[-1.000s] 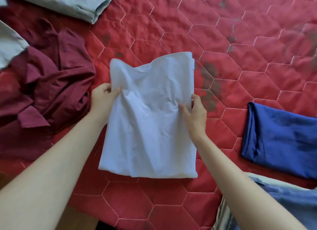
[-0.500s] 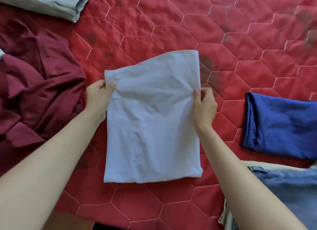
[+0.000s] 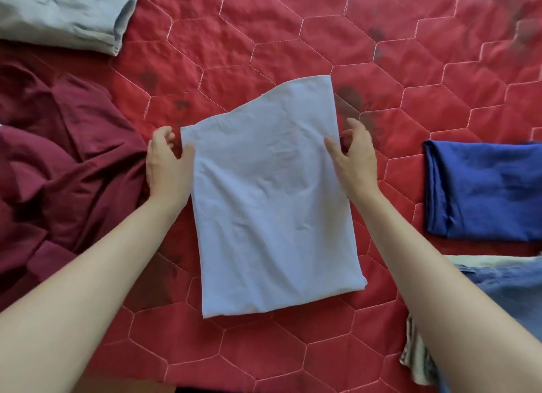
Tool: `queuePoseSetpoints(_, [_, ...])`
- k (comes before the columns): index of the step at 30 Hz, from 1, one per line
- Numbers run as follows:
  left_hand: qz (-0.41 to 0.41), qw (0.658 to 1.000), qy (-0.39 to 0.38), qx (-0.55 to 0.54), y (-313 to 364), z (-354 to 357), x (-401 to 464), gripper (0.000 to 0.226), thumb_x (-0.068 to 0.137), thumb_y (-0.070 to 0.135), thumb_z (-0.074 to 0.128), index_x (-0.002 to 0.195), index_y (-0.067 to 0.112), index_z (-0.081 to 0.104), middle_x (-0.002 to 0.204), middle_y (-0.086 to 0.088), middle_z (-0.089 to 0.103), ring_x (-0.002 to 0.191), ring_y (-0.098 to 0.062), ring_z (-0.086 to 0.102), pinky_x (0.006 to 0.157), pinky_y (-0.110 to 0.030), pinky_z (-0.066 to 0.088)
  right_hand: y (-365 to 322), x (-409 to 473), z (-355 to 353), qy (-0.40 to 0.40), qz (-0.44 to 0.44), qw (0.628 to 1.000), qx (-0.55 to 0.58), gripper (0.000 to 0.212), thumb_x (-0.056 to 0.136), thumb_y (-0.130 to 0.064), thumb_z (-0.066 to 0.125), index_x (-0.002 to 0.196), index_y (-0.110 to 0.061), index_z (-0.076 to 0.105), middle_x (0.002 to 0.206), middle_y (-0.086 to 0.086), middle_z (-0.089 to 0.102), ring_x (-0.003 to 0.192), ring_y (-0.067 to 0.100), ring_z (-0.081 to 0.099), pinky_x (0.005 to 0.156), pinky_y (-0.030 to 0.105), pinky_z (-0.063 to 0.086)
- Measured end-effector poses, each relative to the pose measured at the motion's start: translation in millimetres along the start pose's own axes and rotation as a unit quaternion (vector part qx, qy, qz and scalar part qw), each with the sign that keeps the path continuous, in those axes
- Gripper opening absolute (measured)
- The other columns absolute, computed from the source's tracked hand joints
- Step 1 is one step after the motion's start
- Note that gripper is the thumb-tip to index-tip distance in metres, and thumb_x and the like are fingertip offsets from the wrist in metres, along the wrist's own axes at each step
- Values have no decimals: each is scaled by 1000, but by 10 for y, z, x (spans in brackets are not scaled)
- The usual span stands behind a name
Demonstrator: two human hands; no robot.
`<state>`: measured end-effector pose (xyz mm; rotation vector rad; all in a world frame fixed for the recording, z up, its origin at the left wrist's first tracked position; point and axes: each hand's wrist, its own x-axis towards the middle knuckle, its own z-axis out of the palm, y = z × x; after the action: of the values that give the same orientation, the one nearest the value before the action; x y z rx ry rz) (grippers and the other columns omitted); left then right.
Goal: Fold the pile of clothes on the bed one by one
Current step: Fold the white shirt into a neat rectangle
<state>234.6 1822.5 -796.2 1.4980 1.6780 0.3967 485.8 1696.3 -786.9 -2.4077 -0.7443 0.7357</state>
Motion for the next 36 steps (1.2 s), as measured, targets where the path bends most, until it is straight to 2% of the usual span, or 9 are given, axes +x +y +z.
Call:
queuePoseSetpoints(3, [179, 973, 6, 148, 68, 34, -554, 53, 94, 12, 50, 143, 1, 35, 150, -18, 35, 140, -31, 30, 116, -36, 19, -76, -417, 87, 83, -117, 988, -61, 49, 96, -17, 53, 141, -2, 41, 139, 15, 47, 131, 29, 42, 111, 36, 32])
queuePoseSetpoints(7, [340, 899, -65, 269, -75, 336, -1554, 55, 89, 9, 46, 143, -1, 39, 154, -17, 30, 144, -32, 24, 116, -50, 23, -8, -1213, 427, 59, -243, 964, -91, 41, 94, -6, 54, 134, 3, 51, 142, 23, 45, 137, 37, 38, 112, 47, 33])
queuePoseSetpoints(16, [332, 842, -121, 409, -960, 539, -1991, 59, 96, 32, 27, 149, 6, 25, 156, -17, 21, 146, -29, 20, 115, -53, 17, 875, -1739, 636, -45, -315, 916, -243, 49, 101, -33, 32, 147, -17, 39, 156, 12, 29, 146, 26, 23, 117, 50, 17])
queuePoseSetpoints(21, [396, 810, -150, 407, -1434, 168, -1838, 65, 93, 45, 31, 148, 9, 22, 153, -15, 26, 141, -28, 30, 112, -51, 19, 1413, -1730, 344, -26, -245, 917, -315, 53, 99, -35, 28, 149, -17, 30, 157, 9, 25, 145, 26, 22, 117, 52, 20])
queuePoseSetpoints(24, [359, 840, -158, 375, -1490, -50, -1938, 68, 98, 52, 24, 147, 5, 28, 153, -21, 27, 142, -31, 28, 114, -50, 22, 1479, -1799, 198, -22, -189, 956, -223, 56, 100, -33, 39, 148, -6, 31, 155, 16, 29, 145, 29, 23, 118, 45, 21])
queuePoseSetpoints(26, [293, 895, -127, 312, -1482, -135, -2085, 66, 96, 48, 37, 142, 1, 40, 148, -22, 38, 137, -33, 36, 112, -47, 31, 1513, -1880, 86, 15, -131, 981, -139, 54, 98, -25, 52, 143, 0, 39, 148, 18, 40, 139, 30, 34, 115, 36, 24])
queuePoseSetpoints(30, [49, 994, -46, 84, -1360, -125, -2322, 38, 87, 28, 68, 122, 18, 58, 115, 3, 60, 103, -18, 58, 87, -15, 41, 1578, -2035, -107, 61, -58, 995, -45, 18, 93, -20, 63, 109, -13, 65, 109, 0, 60, 103, 17, 54, 93, 31, 45])
queuePoseSetpoints(33, [-140, 984, -16, -109, -1279, -71, -2345, 31, 79, 17, 77, 106, 20, 62, 99, 0, 67, 83, -9, 63, 71, -13, 49, 1549, -2088, -191, 23, 54, 996, 72, 9, 89, -23, 68, 96, -27, 66, 94, -7, 63, 80, 2, 57, 78, 20, 48])
queuePoseSetpoints(36, [-226, 950, -14, -214, -1244, -52, -2342, 17, 83, 12, 73, 96, 17, 64, 95, -9, 70, 73, -8, 68, 61, -16, 55, 1510, -2066, -239, -11, 132, 983, 128, 8, 86, -30, 70, 94, -31, 67, 85, 0, 69, 72, 9, 62, 77, 24, 50])
